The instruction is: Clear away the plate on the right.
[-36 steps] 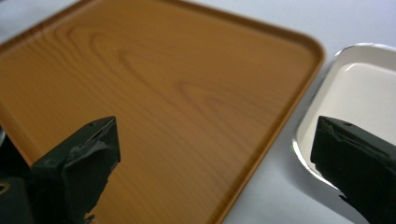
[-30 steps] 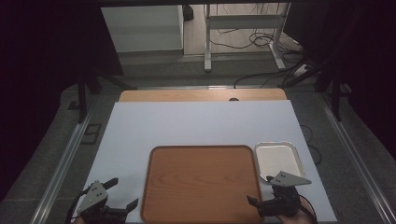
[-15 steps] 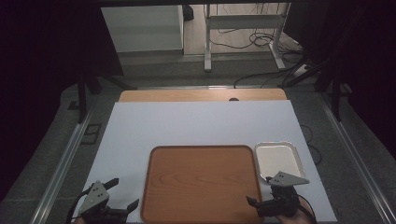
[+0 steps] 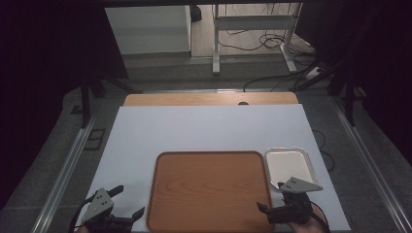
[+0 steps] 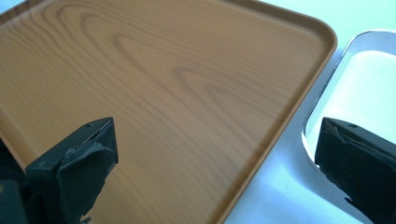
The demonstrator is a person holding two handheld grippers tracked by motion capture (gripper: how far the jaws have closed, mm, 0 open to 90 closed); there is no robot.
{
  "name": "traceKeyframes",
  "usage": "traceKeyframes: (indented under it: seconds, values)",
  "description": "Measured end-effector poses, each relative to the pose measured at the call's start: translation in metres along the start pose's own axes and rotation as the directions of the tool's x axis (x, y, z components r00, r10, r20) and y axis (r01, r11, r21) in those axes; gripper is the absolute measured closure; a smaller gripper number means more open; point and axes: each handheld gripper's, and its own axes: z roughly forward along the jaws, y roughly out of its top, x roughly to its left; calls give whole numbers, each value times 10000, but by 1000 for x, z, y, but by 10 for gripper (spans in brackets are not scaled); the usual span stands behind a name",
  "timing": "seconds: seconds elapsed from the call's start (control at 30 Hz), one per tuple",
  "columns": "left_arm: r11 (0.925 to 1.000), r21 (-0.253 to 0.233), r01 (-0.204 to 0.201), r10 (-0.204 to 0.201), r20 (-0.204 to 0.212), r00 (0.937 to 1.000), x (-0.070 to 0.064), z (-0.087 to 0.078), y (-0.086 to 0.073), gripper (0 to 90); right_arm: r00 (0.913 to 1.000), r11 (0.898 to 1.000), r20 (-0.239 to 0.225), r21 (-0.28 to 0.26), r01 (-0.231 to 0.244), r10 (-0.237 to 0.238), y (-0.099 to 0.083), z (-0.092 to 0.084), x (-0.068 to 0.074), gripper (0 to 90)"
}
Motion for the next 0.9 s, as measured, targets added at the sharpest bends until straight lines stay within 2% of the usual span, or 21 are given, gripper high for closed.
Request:
traceKeyframes:
  seconds: [0.27,0.57,0.9]
  values:
    - [10000,11,-7,7,22,10000,0,0,0,2,9995,9998,301,-200,-30,36,4,-3,-6,0]
    - [10000,0,-65,65,65,10000,0,0,0,3,9990,9994,345,-236,-266,274,6,-3,-16,0]
    - [10000,-2,-36,36,106,9999,0,-1,0,2,9973,9986,613,-366,-394,416,8,-4,-26,0]
